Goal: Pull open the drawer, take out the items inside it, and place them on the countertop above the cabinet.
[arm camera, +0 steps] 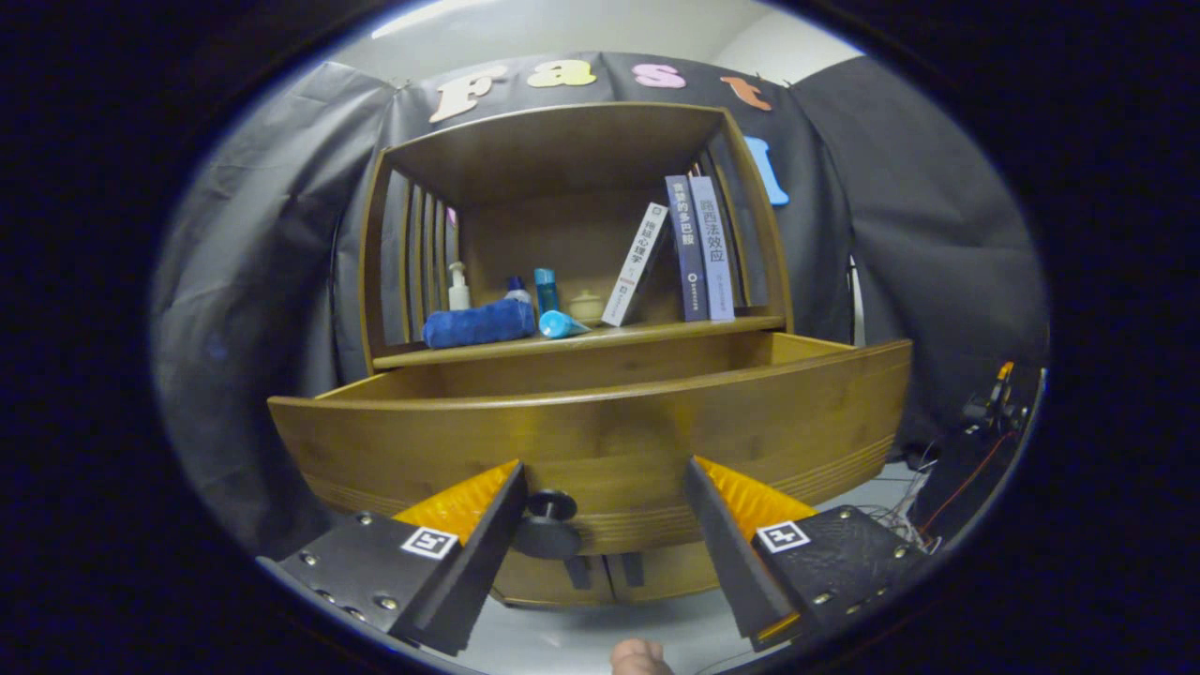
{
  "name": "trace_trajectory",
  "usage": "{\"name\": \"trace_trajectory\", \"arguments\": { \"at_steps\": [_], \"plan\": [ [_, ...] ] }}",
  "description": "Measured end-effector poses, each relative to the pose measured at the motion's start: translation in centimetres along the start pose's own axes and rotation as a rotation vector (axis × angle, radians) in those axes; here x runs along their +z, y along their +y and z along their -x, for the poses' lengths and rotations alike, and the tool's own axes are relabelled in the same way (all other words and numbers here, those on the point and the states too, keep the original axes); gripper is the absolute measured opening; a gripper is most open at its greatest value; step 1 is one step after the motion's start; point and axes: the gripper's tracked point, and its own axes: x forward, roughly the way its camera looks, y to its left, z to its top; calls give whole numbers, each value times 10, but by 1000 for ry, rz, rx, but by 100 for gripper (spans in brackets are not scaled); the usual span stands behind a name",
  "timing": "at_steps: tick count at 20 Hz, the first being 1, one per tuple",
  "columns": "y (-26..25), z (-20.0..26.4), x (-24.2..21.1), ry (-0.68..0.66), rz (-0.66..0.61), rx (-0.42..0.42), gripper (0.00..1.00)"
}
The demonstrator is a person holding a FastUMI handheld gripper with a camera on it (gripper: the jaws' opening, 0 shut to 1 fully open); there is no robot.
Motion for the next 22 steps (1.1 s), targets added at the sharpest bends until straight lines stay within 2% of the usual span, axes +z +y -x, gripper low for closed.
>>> {"name": "trace_trajectory", "arguments": {
  "at_steps": [5, 22],
  "plan": [
    [1, -16, 11, -61, -117, 29, 98],
    [8, -89, 15, -194, -116, 30, 99]
  ]
}}
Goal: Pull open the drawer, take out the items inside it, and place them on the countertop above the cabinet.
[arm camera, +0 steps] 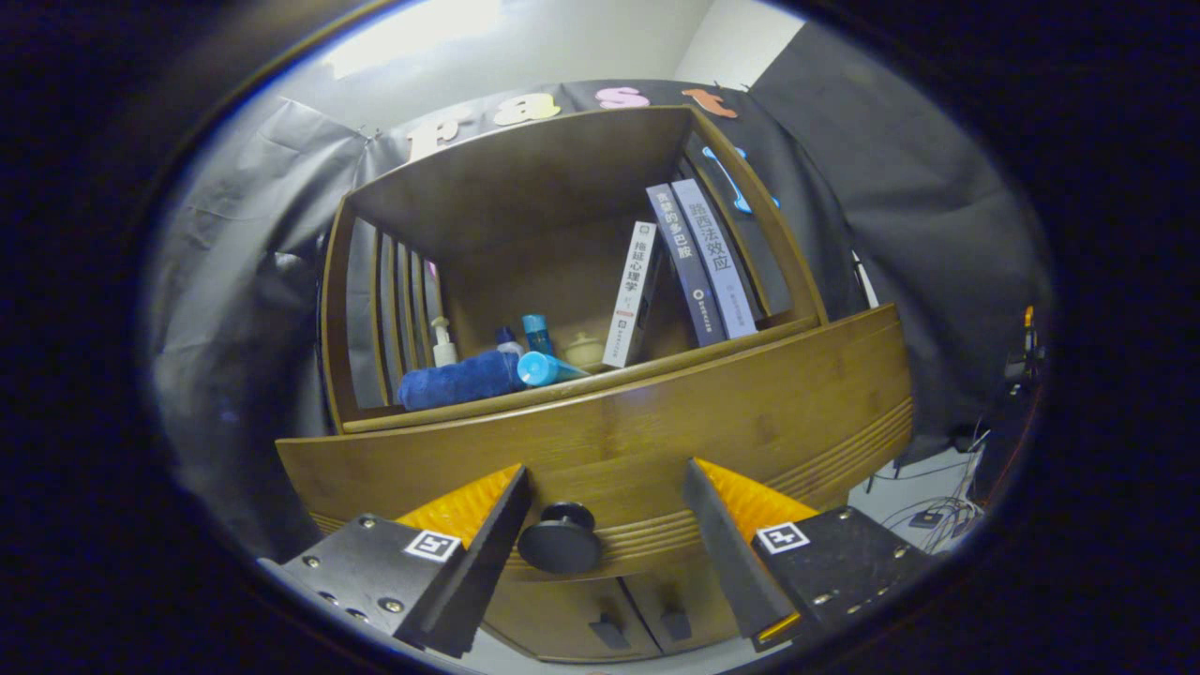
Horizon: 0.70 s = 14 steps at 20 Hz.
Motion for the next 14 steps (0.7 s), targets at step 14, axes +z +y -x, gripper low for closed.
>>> {"name": "trace_trajectory", "arguments": {
  "at_steps": [14],
  "plan": [
    [11, -68, 0, -140, 156, 9, 99]
  ]
}}
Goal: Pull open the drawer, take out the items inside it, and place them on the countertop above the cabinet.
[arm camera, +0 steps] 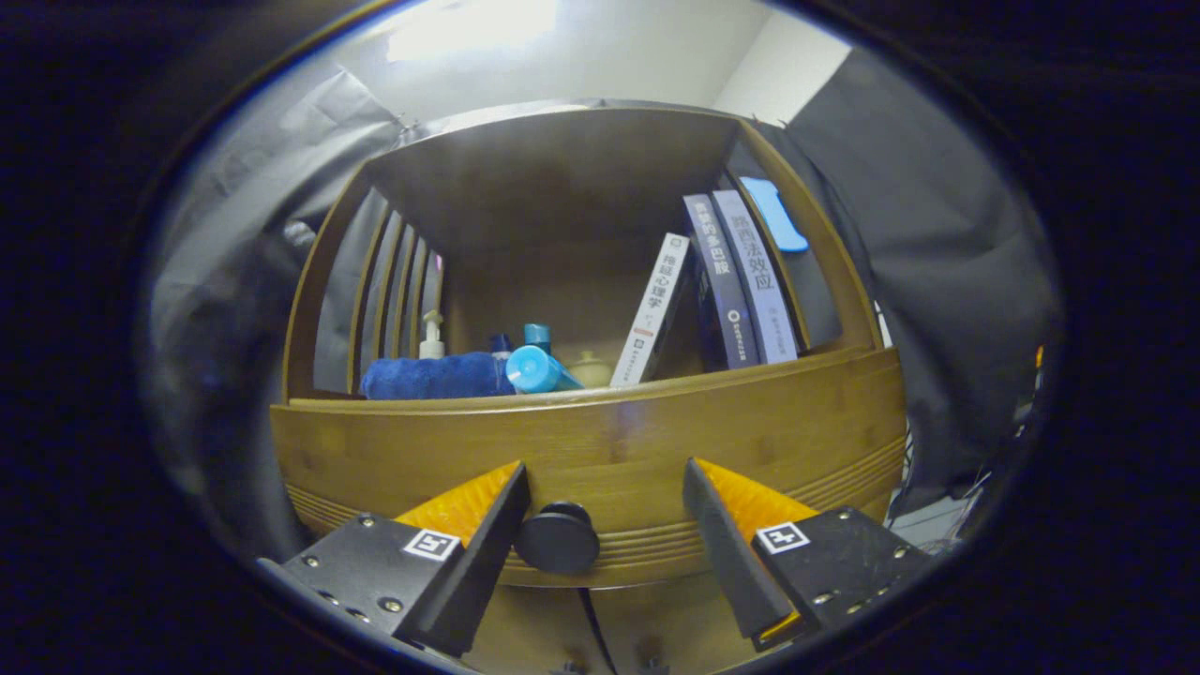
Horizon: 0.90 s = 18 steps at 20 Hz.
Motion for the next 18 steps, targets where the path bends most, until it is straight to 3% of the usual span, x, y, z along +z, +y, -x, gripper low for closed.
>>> {"name": "trace_trajectory", "arguments": {
  "at_steps": [5, 9, 11, 13, 18],
  "plan": [
    [5, -5, -7, 73, -28, 4, 98],
    [5, -5, -21, 225, -75, -37, 99],
    [12, 21, -39, 408, -89, 14, 99],
    [8, 42, -43, 436, -81, -1, 99],
    [-14, 95, 11, 424, 36, -25, 98]
  ]
}}
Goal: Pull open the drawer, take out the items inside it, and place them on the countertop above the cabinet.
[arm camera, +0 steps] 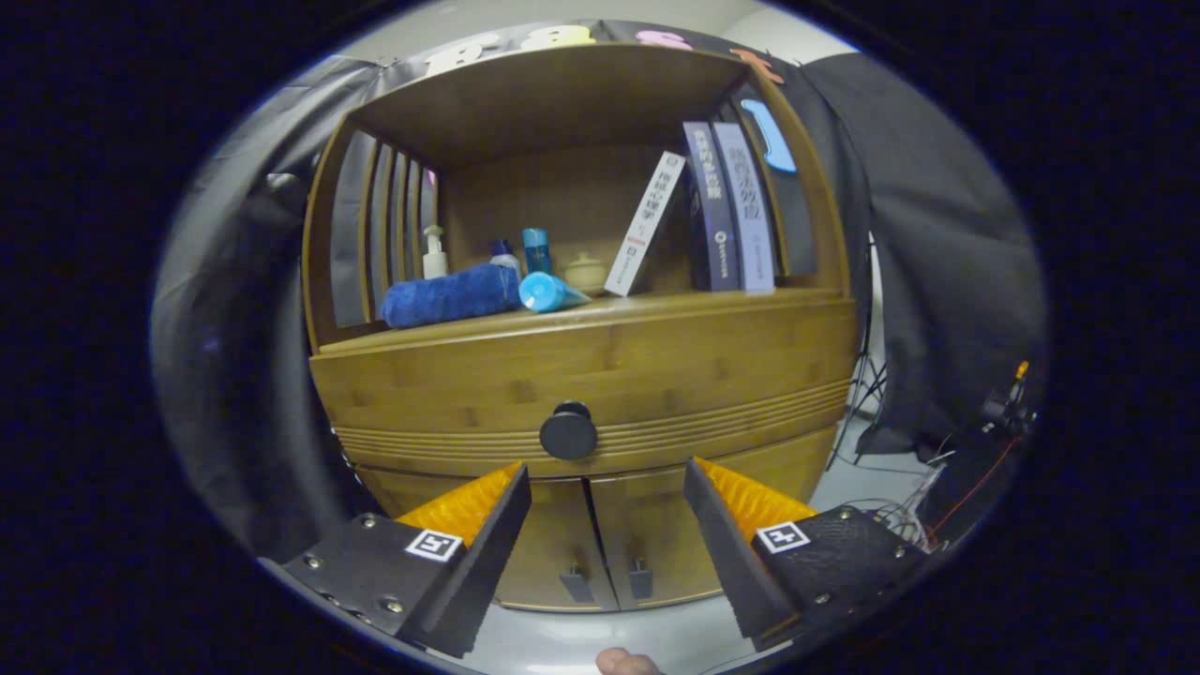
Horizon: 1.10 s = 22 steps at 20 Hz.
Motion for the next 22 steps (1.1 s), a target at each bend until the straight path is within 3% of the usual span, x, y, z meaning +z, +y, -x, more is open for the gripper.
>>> {"name": "trace_trajectory", "arguments": {
  "at_steps": [3, 9, 14, 18, 22],
  "plan": [
    [-11, 44, 13, -20, 54, -19, 98],
    [-11, 122, 109, -180, 40, -22, 99],
    [13, 179, 187, -245, -34, 51, 98],
    [26, 222, 231, -281, -24, 54, 98],
    [29, 257, 245, -270, -49, 72, 98]
  ]
}}
